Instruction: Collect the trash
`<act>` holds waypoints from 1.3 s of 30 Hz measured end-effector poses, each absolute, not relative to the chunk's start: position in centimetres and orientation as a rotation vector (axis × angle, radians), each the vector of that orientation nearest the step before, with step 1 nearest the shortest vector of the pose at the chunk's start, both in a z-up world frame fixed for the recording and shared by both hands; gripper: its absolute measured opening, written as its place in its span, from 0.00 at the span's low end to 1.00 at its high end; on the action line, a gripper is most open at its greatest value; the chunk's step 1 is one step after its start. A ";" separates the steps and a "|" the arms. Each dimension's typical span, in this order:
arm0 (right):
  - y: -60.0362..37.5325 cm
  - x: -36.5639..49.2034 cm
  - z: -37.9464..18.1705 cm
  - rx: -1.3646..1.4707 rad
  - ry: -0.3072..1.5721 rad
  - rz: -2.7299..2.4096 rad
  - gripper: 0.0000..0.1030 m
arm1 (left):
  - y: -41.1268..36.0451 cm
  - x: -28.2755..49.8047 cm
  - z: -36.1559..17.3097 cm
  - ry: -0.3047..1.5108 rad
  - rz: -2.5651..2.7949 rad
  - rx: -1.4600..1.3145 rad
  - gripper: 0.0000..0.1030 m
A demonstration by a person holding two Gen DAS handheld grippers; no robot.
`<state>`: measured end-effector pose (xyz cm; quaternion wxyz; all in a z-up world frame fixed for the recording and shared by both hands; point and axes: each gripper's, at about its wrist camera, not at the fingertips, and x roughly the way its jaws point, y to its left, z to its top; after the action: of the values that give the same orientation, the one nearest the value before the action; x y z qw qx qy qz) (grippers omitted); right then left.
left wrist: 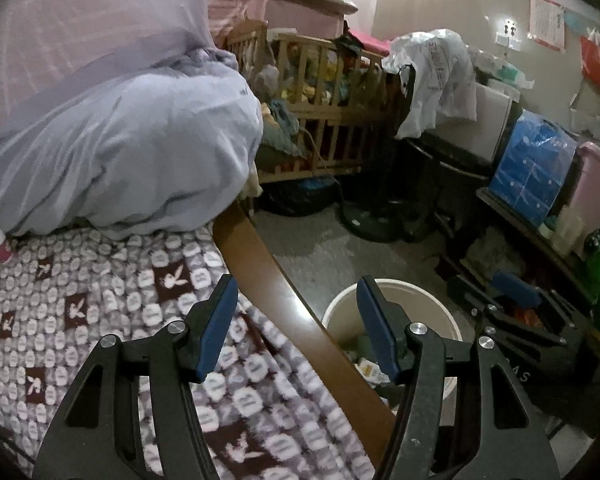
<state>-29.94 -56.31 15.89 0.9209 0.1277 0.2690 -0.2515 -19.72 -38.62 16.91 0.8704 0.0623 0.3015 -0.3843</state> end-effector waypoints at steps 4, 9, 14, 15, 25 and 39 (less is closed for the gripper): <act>-55.6 -30.1 16.8 0.248 0.540 -0.518 0.70 | -37.9 -20.3 17.6 0.593 -0.800 0.134 0.59; -54.6 -30.3 17.5 0.232 0.526 -0.516 0.72 | -37.2 -20.4 17.9 0.582 -0.792 0.119 0.59; -54.3 -30.3 17.9 0.226 0.524 -0.516 0.73 | -36.8 -20.3 18.0 0.583 -0.790 0.115 0.59; -54.3 -30.3 17.8 0.227 0.523 -0.515 0.73 | -36.8 -20.3 18.0 0.581 -0.791 0.117 0.59; -54.1 -30.4 18.1 0.228 0.531 -0.513 0.74 | -36.8 -20.4 18.1 0.582 -0.788 0.119 0.59; -54.4 -29.8 18.2 0.219 0.546 -0.495 0.75 | -36.9 -20.5 18.1 0.582 -0.785 0.117 0.59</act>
<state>-29.82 -54.39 18.18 0.9270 0.1066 0.2664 -0.2414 -20.47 -36.90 18.08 0.8814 0.0561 0.2794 -0.3768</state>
